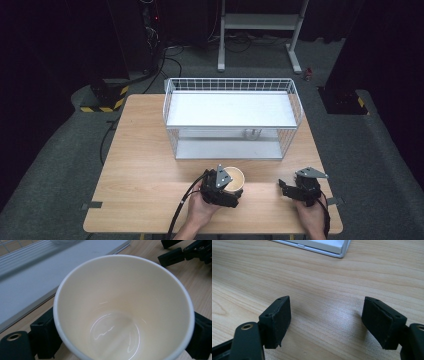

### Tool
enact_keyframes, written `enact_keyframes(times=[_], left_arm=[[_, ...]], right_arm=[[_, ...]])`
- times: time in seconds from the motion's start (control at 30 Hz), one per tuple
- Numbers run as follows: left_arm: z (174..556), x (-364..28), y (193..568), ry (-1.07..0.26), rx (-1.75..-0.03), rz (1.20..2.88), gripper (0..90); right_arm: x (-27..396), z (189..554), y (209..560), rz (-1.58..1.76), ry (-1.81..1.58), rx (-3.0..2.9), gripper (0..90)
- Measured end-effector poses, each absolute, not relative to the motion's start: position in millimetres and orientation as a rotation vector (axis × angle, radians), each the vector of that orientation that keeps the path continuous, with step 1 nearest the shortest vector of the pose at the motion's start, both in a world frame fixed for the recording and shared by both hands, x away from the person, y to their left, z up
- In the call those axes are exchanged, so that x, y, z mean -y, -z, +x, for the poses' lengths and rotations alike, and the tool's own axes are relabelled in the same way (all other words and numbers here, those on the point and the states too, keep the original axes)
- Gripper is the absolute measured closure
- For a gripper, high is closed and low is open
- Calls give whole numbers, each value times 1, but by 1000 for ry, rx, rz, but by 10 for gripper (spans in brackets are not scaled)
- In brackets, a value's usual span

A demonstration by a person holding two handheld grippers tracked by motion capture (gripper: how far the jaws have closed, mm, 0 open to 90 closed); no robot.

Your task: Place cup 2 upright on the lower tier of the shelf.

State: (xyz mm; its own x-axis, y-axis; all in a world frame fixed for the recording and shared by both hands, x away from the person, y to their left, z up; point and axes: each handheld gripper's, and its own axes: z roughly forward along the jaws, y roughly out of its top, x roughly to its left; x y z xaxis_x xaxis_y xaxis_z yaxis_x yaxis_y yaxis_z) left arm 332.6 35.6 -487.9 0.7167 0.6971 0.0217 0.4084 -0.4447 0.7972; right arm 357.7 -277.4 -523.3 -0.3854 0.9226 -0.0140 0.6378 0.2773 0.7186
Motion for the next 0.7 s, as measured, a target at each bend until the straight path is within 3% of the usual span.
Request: enact_keyframes(times=[0.7], left_arm=[[345, -49, 477, -479, -880, 2078, 96]], right_arm=[[277, 358, 523, 1403, -888, -2121, 238]])
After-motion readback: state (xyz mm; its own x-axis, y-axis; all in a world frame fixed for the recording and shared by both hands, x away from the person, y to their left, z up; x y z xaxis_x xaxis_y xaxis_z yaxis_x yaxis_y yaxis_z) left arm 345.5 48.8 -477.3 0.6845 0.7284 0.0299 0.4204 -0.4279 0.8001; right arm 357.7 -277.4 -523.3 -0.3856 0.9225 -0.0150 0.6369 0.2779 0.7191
